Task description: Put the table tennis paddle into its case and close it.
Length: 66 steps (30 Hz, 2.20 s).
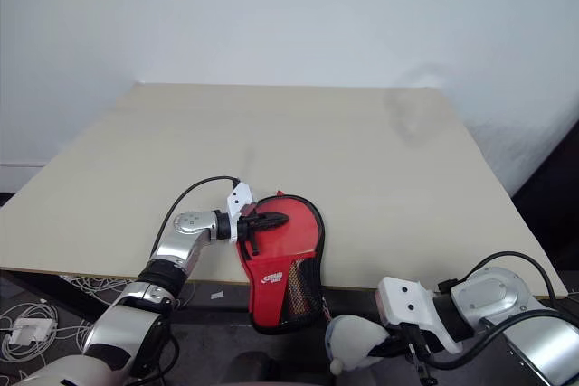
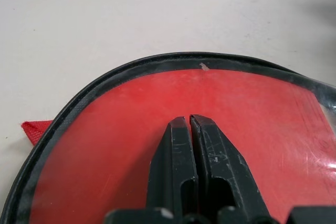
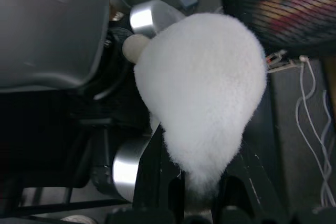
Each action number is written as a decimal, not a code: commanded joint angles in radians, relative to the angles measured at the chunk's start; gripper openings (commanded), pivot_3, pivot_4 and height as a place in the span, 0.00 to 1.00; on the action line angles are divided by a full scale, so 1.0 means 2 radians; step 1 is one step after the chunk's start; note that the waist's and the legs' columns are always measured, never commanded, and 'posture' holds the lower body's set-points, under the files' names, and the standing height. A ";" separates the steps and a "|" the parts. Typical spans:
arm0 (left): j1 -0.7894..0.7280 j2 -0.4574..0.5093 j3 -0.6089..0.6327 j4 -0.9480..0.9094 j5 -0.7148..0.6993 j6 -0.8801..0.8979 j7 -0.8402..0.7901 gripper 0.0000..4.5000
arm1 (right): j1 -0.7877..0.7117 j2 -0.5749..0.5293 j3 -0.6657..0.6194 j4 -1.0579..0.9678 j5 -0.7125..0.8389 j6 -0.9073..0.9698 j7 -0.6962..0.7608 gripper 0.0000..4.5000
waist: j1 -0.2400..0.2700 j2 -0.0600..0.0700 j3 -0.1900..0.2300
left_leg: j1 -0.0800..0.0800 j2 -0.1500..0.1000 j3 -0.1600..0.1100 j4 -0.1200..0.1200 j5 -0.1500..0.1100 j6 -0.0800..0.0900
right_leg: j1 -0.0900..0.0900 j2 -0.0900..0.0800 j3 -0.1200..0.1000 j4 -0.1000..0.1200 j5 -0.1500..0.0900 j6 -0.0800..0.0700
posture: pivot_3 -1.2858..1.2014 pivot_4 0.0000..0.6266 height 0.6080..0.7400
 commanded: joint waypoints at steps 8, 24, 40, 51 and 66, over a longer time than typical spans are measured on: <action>0.011 -0.013 -0.016 0.050 0.021 0.017 0.010 0.00 | -0.039 0.021 0.035 -0.040 0.021 0.019 -0.017 0.05 | 0.000 0.000 0.000 | 0.000 0.000 0.000 0.000 0.000 0.000 | 0.000 0.000 0.000 0.000 0.000 0.000 | 0.52 0.00 1.00; 0.001 -0.009 0.001 0.054 0.013 0.012 0.028 0.00 | -0.188 0.054 0.015 0.050 0.088 0.073 -0.017 0.87 | 0.003 0.000 0.000 | 0.000 0.000 -0.001 0.001 0.000 0.000 | 0.000 0.000 -0.001 0.000 0.000 0.000 | 0.52 0.00 1.00; 0.049 0.043 0.088 -0.113 -0.055 0.081 0.086 0.00 | -0.412 0.401 0.033 0.532 -0.084 0.035 -0.365 1.00 | -0.007 -0.003 0.001 | -0.005 0.001 0.001 -0.001 0.002 0.002 | -0.006 0.002 0.002 0.002 0.004 -0.001 | 0.52 0.00 1.00; 0.087 0.078 0.115 -0.176 -0.075 0.124 0.110 0.00 | -0.419 0.453 0.026 0.612 -0.092 0.004 -0.344 0.86 | -0.014 -0.003 0.001 | -0.008 0.001 0.001 0.000 0.002 0.002 | -0.009 0.002 0.002 0.003 0.004 -0.001 | 0.52 0.00 1.00; 0.082 0.083 0.117 -0.158 -0.073 0.118 0.115 0.00 | -0.430 0.467 0.000 0.609 -0.109 -0.006 -0.383 0.01 | -0.020 -0.003 0.001 | -0.008 0.001 0.001 0.003 0.003 0.002 | -0.009 0.003 0.003 0.008 0.004 -0.001 | 0.52 0.00 1.00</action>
